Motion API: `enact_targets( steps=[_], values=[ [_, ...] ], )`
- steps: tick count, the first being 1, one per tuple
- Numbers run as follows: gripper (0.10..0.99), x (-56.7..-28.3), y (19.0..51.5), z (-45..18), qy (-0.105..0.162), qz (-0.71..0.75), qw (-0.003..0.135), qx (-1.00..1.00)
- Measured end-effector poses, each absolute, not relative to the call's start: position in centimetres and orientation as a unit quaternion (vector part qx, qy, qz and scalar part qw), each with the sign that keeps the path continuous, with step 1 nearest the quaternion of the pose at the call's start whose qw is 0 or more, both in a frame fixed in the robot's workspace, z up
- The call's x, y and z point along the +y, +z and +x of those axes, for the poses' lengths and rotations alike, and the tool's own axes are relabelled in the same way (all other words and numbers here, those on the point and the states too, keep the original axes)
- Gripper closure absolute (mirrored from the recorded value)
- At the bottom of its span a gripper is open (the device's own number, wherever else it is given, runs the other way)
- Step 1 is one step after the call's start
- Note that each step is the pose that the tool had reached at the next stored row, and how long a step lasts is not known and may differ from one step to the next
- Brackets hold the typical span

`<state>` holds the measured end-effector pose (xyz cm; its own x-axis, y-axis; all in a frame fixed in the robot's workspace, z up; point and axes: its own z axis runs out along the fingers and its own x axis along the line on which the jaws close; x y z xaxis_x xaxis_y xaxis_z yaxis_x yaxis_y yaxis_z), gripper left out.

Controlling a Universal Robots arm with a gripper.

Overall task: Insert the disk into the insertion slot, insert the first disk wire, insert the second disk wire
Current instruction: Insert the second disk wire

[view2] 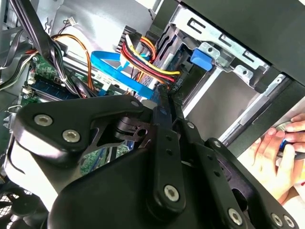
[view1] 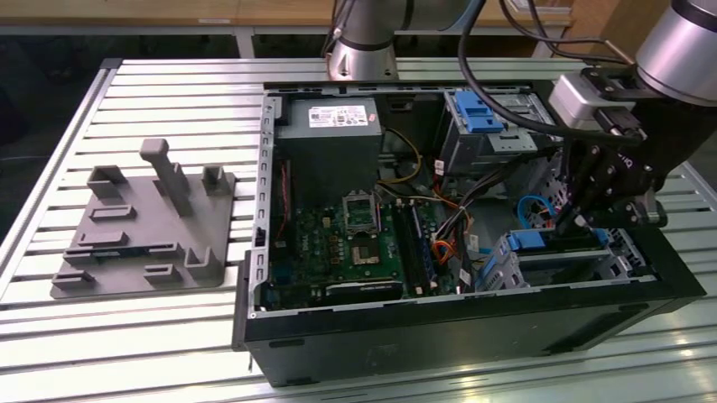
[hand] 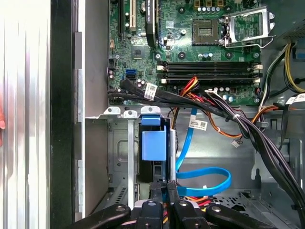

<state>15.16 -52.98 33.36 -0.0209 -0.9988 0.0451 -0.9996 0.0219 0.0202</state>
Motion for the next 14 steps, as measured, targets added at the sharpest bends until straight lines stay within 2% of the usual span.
enact_targets(
  steps=[12,13,14],
  values=[
    [0.918,-53.35,33.0,15.15,0.008,0.699,0.022,-0.714],
    [0.859,-53.35,33.26,15.15,0.008,0.699,0.022,-0.714],
    [0.859,-53.35,33.56,15.15,0.008,0.699,0.023,-0.714]
  ],
)
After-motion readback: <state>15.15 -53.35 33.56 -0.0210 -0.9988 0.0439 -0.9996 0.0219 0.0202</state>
